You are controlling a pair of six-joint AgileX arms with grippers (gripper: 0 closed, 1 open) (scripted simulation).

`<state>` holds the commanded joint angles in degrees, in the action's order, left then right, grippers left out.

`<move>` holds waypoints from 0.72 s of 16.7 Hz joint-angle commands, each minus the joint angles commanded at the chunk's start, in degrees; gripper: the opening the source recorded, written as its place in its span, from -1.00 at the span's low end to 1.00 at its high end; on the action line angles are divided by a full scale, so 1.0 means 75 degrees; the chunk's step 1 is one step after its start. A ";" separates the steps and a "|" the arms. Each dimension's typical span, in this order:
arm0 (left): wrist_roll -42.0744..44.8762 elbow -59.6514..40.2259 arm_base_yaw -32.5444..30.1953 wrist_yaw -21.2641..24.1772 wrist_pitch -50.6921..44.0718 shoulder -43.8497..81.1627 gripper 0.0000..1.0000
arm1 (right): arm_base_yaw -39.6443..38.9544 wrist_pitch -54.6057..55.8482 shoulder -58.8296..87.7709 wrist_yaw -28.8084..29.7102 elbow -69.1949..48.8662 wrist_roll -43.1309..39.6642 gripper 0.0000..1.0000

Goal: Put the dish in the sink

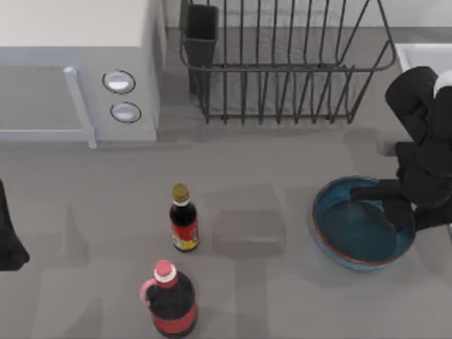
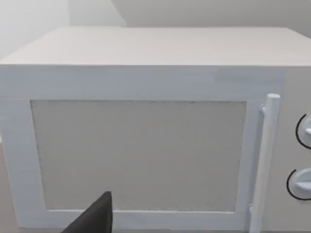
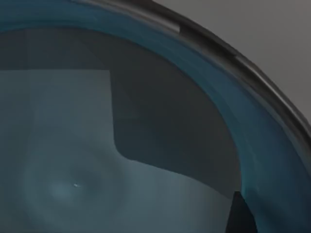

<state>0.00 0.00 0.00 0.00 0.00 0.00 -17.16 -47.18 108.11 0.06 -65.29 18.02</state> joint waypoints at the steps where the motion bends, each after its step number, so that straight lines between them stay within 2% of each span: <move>1: 0.0000 0.0000 0.0000 0.0000 0.0000 0.0000 1.00 | 0.0000 0.0000 0.0000 0.0000 0.0000 0.0000 -1.00; 9: 0.0000 0.0000 0.0000 0.0000 0.0000 0.0000 1.00 | 0.0005 -0.0024 -0.0016 0.0004 -0.0022 -0.0003 -1.00; 12: 0.0000 0.0000 0.0000 0.0000 0.0000 0.0000 1.00 | -0.0005 -0.0567 -0.0088 0.0004 -0.0549 -0.0005 -1.00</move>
<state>0.00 0.00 0.00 0.00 0.00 0.00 -17.20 -51.44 107.45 0.09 -69.41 17.98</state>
